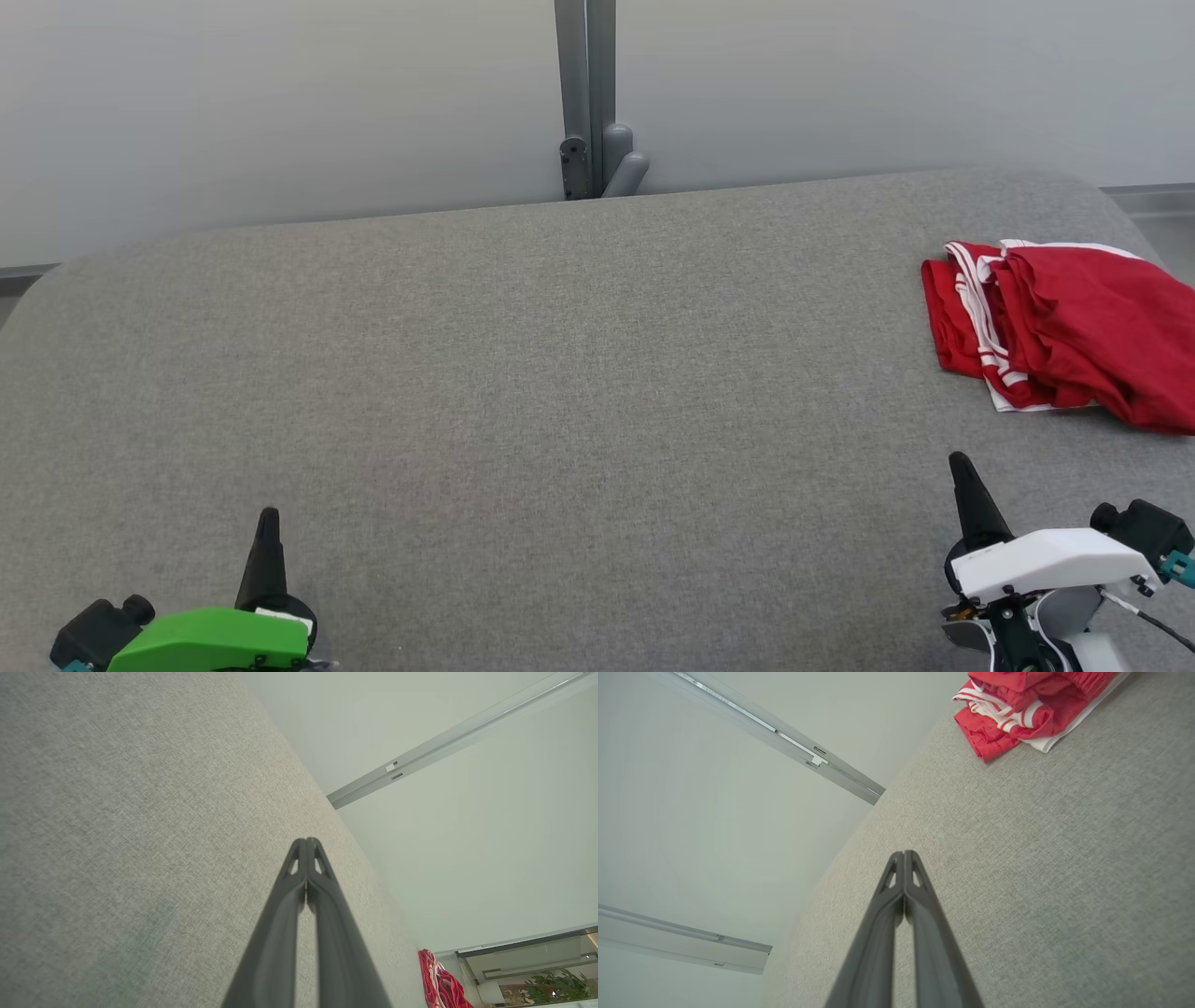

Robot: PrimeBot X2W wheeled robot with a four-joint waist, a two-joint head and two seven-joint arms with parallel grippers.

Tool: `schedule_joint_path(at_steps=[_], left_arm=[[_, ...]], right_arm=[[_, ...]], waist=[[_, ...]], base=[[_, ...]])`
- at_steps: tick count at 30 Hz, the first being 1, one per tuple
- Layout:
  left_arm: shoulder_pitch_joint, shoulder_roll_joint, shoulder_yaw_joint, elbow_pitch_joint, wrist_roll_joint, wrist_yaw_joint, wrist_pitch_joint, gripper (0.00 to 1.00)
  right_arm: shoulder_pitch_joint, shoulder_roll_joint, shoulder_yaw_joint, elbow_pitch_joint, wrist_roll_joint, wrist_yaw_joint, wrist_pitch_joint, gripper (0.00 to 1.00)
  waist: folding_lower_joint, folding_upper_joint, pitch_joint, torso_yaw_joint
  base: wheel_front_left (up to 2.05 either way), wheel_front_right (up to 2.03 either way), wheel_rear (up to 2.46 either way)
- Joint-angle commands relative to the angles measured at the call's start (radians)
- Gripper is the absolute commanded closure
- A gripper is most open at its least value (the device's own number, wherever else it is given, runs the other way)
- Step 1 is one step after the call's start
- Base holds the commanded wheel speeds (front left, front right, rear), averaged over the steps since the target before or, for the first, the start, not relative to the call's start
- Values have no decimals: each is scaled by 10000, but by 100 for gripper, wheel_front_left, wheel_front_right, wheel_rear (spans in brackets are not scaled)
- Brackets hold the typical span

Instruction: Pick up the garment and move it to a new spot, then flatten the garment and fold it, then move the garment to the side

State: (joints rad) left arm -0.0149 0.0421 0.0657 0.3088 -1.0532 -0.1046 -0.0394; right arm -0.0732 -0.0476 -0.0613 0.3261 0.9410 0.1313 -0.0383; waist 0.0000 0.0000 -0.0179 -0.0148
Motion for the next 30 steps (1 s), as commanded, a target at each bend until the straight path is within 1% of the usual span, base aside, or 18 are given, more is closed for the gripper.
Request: schedule_joint_path(at_steps=[1, 21, 30], left_arm=[[-306, 65, 70, -146, -260, -54, 58, 100], [-525, 84, 231, -368, -2188, -136, 601, 100], [-621, 91, 289, -433, -2868, -175, 801, 100]], right_arm=[[-237, -47, -60, -171, 356, -3, 63, 100], [-272, -47, -220, -435, 2648, -2, 594, 100], [-298, -46, -281, -524, 3446, -1, 782, 100]], waist=[[0, 0, 4, 3], [0, 0, 64, 46], [0, 0, 87, 63]], base=[[0, 0, 0], [0, 0, 0], [0, 0, 0]])
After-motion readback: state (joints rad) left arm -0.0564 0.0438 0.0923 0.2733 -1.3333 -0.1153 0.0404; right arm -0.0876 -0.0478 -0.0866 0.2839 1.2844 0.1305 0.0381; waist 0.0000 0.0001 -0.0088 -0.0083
